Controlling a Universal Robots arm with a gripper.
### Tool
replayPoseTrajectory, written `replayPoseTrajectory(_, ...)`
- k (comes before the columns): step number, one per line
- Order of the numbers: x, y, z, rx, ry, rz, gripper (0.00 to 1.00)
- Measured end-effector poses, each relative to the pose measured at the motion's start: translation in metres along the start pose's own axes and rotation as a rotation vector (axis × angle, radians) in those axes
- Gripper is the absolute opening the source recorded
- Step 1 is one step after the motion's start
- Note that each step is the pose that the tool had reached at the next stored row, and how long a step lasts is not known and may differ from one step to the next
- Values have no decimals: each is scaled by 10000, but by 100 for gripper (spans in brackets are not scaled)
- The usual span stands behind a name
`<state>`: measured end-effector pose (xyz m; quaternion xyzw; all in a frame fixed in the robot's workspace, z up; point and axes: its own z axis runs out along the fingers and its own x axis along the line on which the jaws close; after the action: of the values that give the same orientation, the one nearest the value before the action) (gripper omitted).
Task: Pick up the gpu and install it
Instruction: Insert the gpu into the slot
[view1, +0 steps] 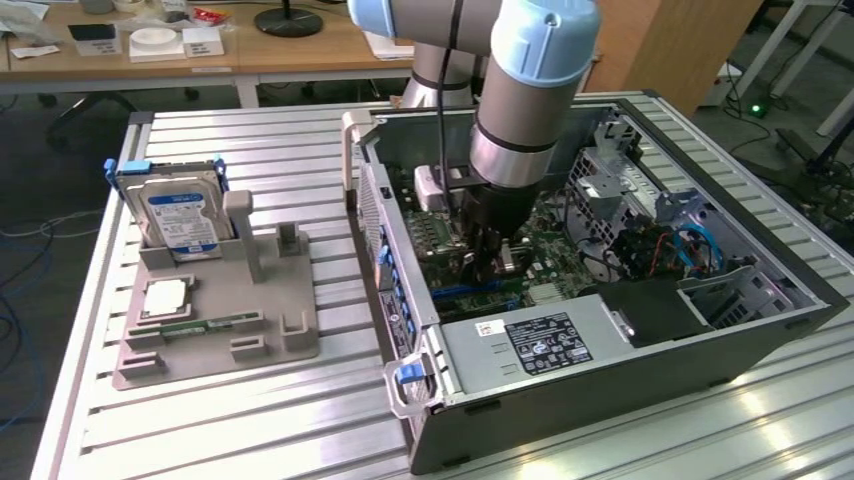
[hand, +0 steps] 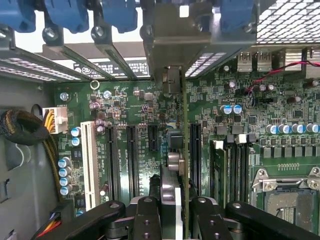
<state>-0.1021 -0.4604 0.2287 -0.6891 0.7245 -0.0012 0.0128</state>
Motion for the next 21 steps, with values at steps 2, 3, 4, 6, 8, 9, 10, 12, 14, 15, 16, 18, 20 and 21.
replayPoseTrajectory(2, 0, 5, 6, 0, 0, -1, 28)
replayPoseTrajectory(3, 1, 6, 7, -4, 2, -2, 28)
replayPoseTrajectory(4, 1, 6, 8, -5, 2, -2, 28)
replayPoseTrajectory(6, 0, 9, 13, -7, -1, 1, 28)
replayPoseTrajectory(8, 1, 12, 19, -10, 0, 0, 28)
replayPoseTrajectory(9, 1, 13, 22, -12, 0, 0, 28)
replayPoseTrajectory(10, 1, 18, 25, -15, 0, 2, 28)
replayPoseTrajectory(12, 1, 20, 29, -18, 2, 1, 28)
replayPoseTrajectory(14, 1, 20, 29, -18, 1, 0, 28)
replayPoseTrajectory(15, 1, 20, 30, -17, 0, 0, 28)
replayPoseTrajectory(16, 2, 20, 30, -18, 1, 0, 28)
replayPoseTrajectory(18, 1, 20, 35, -17, 0, 0, 28)
replayPoseTrajectory(20, 1, 20, 39, -17, -1, 0, 28)
replayPoseTrajectory(21, 1, 20, 39, -17, -1, 0, 28)
